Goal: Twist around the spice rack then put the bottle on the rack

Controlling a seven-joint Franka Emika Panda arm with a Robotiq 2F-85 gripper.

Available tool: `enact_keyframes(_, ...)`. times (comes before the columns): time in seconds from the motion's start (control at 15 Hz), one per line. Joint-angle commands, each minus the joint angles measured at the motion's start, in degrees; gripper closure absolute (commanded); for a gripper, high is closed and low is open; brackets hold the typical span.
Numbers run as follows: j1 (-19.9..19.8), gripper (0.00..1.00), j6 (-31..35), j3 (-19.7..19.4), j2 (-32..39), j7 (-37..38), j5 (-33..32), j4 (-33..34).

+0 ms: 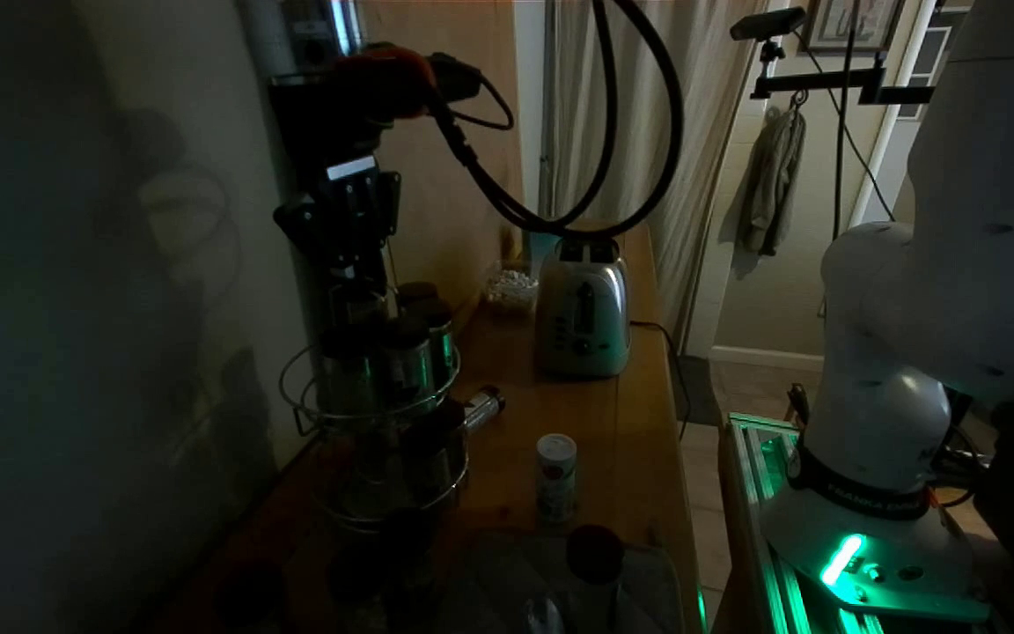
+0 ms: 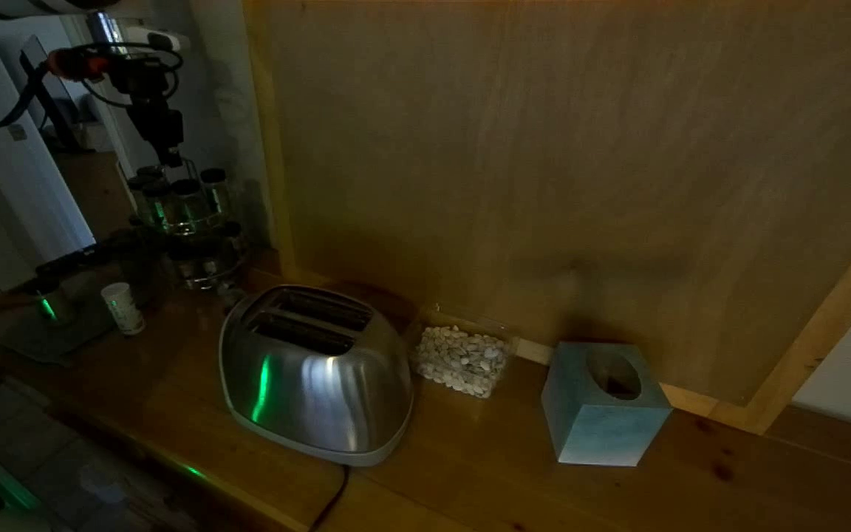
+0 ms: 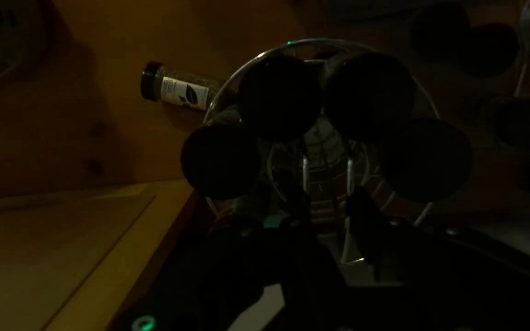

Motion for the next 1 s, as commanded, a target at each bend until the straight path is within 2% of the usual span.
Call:
enact_keyframes(0.0,0.9,0.93,0.9,0.2,0.0,-9.6,-1.7,0.8)
enact_keyframes(0.27,0.9,0.93,3.2,-0.1,-0.2,-21.3,-1.7,-0.1)
enact_keyframes(0.67,0.9,0.93,2.7,-0.3,-0.6,-37.7,-0.8,-0.4)
enact_keyframes(0.73,0.9,0.93,2.6,-0.3,-0.5,-39.6,-1.3,-0.4)
enact_keyframes(0.8,0.8,0.93,1.4,-0.2,0.1,-35.5,-1.2,0.0)
enact_keyframes(0.87,0.8,0.72,1.3,-0.3,0.1,-36.0,-1.1,0.0)
enact_keyframes(0.93,0.8,0.72,1.2,-0.3,0.1,-35.9,-1.1,-0.1)
